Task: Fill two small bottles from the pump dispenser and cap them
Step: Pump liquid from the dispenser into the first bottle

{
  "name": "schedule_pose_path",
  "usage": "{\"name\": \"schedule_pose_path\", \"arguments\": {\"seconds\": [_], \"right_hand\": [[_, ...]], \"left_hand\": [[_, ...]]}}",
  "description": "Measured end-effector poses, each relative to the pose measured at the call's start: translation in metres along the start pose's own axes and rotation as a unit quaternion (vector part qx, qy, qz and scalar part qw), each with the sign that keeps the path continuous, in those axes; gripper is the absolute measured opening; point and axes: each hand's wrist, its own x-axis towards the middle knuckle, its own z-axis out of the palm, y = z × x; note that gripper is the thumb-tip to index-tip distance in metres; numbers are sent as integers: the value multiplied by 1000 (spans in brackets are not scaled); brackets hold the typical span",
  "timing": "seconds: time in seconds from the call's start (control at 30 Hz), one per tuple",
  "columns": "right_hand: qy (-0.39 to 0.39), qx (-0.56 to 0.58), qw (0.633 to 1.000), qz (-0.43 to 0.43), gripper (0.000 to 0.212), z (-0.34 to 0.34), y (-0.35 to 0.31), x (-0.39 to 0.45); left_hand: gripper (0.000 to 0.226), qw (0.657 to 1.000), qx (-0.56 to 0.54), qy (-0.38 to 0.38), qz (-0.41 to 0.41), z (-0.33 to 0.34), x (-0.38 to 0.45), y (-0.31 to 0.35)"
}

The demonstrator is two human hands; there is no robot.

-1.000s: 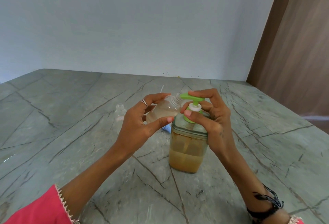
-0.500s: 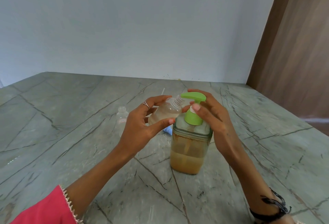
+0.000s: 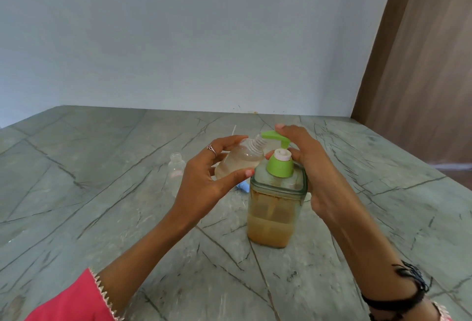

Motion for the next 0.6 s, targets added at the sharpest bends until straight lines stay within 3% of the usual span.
{"name": "schedule_pose_path", "arguments": {"seconds": [0.3, 0.6], "right_hand": [[43, 7, 997, -67, 14, 2, 1, 8], [4, 21, 991, -132, 18, 0, 6, -2]], "left_hand": [[49, 1000, -3, 3, 0, 1, 1, -4], [50, 1000, 12, 6, 4, 0, 2, -10]]}}
